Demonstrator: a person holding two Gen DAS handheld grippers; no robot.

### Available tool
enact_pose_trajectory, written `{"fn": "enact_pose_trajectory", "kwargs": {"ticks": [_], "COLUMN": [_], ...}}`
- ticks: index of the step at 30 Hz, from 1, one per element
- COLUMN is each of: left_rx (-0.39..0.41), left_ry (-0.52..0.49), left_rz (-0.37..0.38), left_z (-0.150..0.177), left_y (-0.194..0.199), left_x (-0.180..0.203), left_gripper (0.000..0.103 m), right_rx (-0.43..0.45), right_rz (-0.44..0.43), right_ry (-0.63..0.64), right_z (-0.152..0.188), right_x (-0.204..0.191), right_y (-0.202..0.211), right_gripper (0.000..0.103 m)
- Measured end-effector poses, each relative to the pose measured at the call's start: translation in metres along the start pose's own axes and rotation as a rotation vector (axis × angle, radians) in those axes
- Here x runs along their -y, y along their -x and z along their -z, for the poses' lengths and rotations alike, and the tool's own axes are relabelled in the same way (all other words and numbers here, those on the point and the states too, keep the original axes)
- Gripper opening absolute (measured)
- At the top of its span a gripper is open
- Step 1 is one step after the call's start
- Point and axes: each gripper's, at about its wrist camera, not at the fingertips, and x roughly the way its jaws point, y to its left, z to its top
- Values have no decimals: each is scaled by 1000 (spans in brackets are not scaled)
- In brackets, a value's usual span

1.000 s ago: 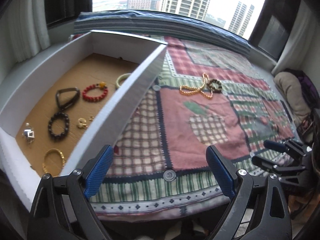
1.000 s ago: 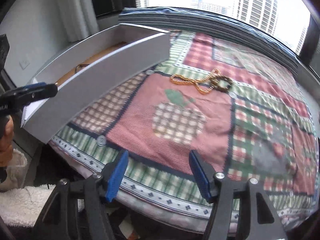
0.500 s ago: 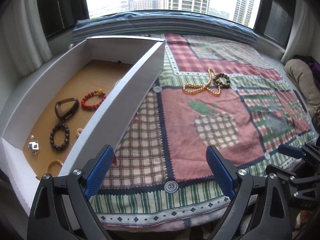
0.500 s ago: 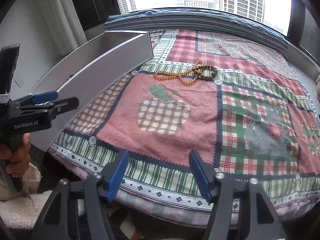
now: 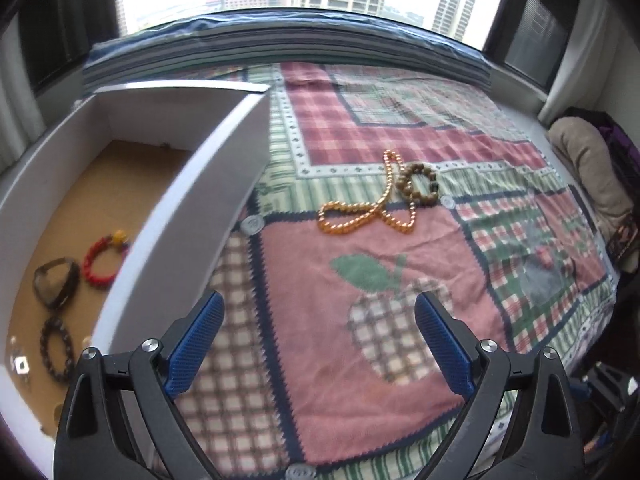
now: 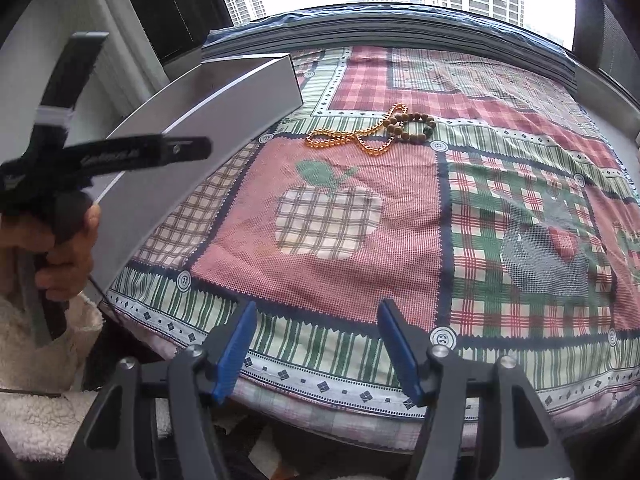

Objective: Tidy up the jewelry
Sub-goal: 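Return both grippers over the bead necklaces on the quilt, then grasp the amber bead necklace with the left gripper while the right gripper grasps the wooden bead bracelet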

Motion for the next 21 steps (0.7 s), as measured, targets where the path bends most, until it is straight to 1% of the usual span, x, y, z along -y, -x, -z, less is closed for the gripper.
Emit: {"fn": "enact_pose_trajectory", "kwargs": {"ticks": [4,7,10,11,13,15,16,17,18,19,20,21], "left_rx": [-83,-91,-63,-59,-57,-73,-82,-55,-46,-37,-39,-46], "left_ry": [-110,-175,-184,-175,-157,-150,-153,-166,-186,-206,-222,-228], "left_rz": [-18,-40,-73,-79,-63,-41,-33,-34,-14,5,17,22], "left_z": [-23,-38,-54,-59,-65,-66,-63,-61,-58,-56,-55,-54], "left_y": [-67,-99,-118,-124,-134,-142,-144,-142,-140,-138,-136,-134], "left_x": [25,40,46,45,46,47,49,51,54,57,60,61], "left_gripper": [96,95,93,90,85,73,70,65,50,38,20,18], "right_rx": [8,23,30,28,21,13,11,10,9,9,10,11], "right_rz": [-2,0,2,4,10,12,10,9,8,8,8,9], "right_ry": [-23,-44,-71,-80,-98,-117,-124,-130,-135,-137,-140,-143], "right_z": [1,3,6,7,10,12,13,13,13,13,12,12], "right_x": [12,22,35,39,47,54,56,59,61,62,63,64], "right_y": [2,8,12,11,9,7,6,5,5,5,4,4], "right_gripper": [64,64,64,64,64,64,64,64,64,64,64,64]}}
